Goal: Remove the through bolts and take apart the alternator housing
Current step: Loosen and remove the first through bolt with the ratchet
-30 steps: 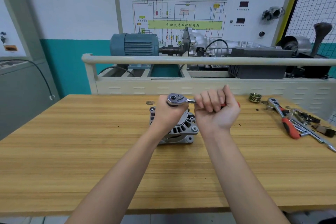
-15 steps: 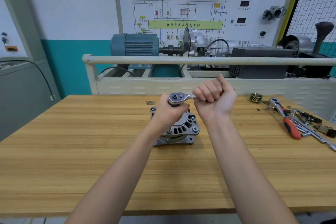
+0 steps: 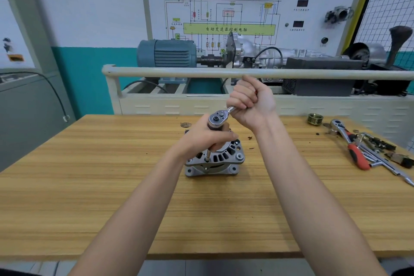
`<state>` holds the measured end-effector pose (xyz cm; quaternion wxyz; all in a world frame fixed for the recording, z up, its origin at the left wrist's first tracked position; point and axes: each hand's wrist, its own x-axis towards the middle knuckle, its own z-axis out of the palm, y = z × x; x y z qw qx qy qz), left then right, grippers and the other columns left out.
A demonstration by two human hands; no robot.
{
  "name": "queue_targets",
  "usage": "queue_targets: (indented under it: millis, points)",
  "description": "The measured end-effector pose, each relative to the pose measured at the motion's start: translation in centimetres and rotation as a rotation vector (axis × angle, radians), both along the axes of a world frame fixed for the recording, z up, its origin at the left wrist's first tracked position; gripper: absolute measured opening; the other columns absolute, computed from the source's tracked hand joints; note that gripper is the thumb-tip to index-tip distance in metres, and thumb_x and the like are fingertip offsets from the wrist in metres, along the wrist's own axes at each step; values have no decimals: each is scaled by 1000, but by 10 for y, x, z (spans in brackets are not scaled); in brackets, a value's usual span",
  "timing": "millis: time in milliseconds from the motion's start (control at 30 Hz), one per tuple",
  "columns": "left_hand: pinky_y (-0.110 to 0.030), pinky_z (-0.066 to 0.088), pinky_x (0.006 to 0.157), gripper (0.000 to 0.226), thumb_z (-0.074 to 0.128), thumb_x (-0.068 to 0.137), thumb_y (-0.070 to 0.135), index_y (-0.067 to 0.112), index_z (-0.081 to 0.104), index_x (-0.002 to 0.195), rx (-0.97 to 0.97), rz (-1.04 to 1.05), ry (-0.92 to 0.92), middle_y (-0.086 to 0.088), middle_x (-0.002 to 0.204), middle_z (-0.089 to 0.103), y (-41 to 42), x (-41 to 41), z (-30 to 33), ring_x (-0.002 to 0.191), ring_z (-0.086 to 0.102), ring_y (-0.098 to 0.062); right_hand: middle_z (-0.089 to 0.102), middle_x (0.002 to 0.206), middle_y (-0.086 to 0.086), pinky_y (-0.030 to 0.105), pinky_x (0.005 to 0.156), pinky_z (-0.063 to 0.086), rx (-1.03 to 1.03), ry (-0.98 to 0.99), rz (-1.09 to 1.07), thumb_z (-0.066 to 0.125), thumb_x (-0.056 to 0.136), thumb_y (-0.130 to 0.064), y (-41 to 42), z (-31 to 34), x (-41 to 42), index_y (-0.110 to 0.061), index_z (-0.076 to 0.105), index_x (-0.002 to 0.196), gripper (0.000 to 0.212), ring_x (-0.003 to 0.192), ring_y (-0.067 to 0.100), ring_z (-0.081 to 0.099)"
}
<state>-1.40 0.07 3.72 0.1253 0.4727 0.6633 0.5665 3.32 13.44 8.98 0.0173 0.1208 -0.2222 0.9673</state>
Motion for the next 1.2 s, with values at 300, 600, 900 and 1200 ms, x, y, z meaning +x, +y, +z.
queue_targets:
  millis: [300, 600, 900, 1200]
  points:
    - [-23, 22, 42, 35, 58, 71, 7, 20, 34, 50, 337, 321, -70, 12, 40, 32, 20, 10, -14, 41, 24, -7, 22, 35, -6, 22, 38, 23, -213, 137, -485, 33, 98, -19, -31, -35, 39, -19, 35, 42, 56, 32, 9, 20]
    - [-21, 32, 43, 30, 62, 74, 6, 11, 44, 52, 159, 172, 10, 2, 43, 40, 5, 8, -8, 39, 34, -13, 23, 33, -7, 20, 36, 20, -92, 99, -198, 39, 92, -18, -10, -16, 19, -17, 35, 43, 49, 34, 8, 12]
    - [-19, 22, 42, 41, 60, 73, 5, 23, 42, 42, 173, 23, -103, 7, 40, 32, 8, 1, -7, 36, 25, -10, 22, 33, -7, 20, 33, 18, -163, 40, -201, 43, 86, -16, -11, -12, 13, -18, 34, 43, 44, 28, 8, 17]
    - [-21, 21, 42, 34, 58, 67, 10, 25, 37, 45, 239, 270, -85, 13, 42, 31, 17, 8, -13, 41, 24, -9, 22, 36, -5, 22, 39, 26, -222, 173, -574, 32, 98, -19, -38, -37, 48, -19, 35, 42, 56, 34, 10, 20]
